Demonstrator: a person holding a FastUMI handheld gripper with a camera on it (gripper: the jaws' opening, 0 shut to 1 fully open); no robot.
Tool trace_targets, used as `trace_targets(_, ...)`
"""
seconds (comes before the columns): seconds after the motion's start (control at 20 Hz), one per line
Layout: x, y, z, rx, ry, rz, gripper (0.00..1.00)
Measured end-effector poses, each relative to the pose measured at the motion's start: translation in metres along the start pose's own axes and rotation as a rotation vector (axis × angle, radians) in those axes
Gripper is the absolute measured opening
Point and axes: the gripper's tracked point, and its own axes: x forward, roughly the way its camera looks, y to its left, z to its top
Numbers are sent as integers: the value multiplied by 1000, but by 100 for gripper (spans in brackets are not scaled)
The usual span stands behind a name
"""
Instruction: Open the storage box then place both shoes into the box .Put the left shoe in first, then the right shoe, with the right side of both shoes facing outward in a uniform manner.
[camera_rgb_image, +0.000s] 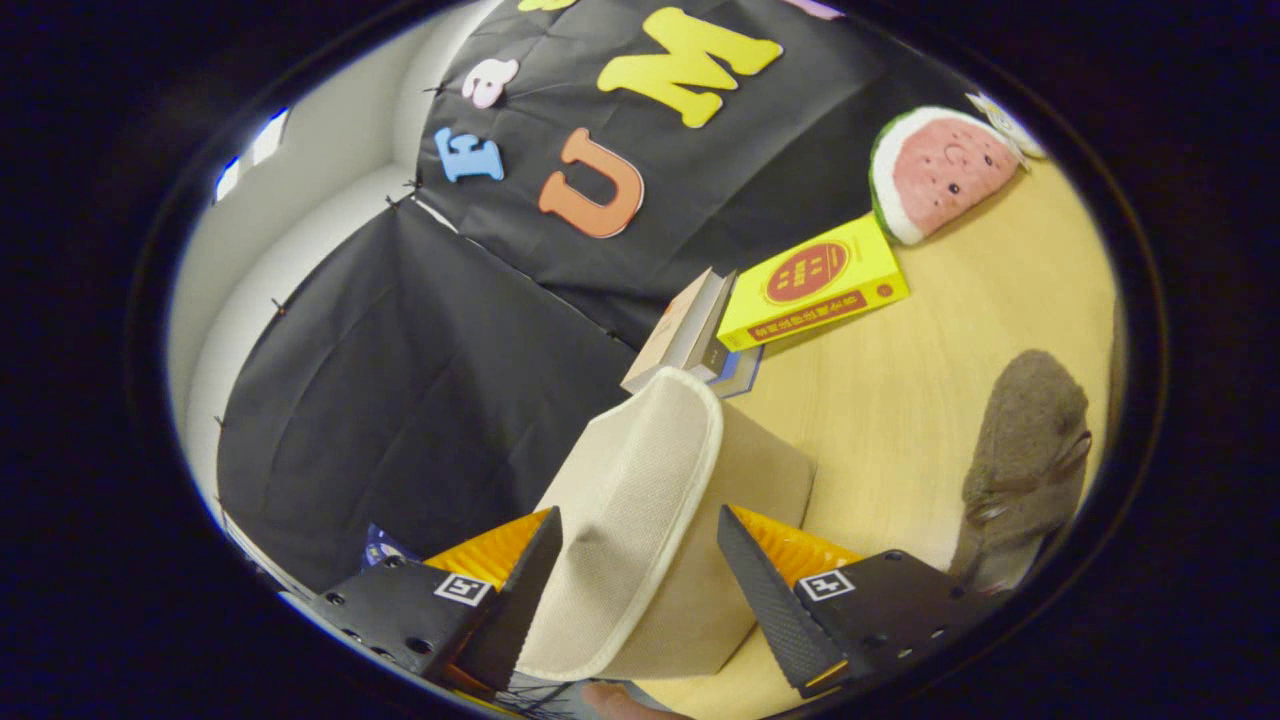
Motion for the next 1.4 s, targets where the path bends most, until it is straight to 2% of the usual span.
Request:
trace_targets(0.25,14,3,-6,146,79,120,95)
trace_targets(0.35,15,6,-7,189,100,153,92)
trace_targets(0.5,15,11,-7,172,111,151,68)
trace_targets(0.65,7,10,-7,140,121,111,58)
trace_targets(0.8,7,12,-6,128,118,86,58)
trace_targets(1.05,3,11,3,129,88,43,33)
trace_targets(1.2,-2,23,8,120,84,49,17)
trace_targets(1.25,-5,22,10,110,89,37,15)
trace_targets(1.3,16,25,4,116,76,21,9)
trace_targets(1.35,-3,28,14,120,85,25,4)
trace_targets(1.4,2,30,15,121,78,22,4)
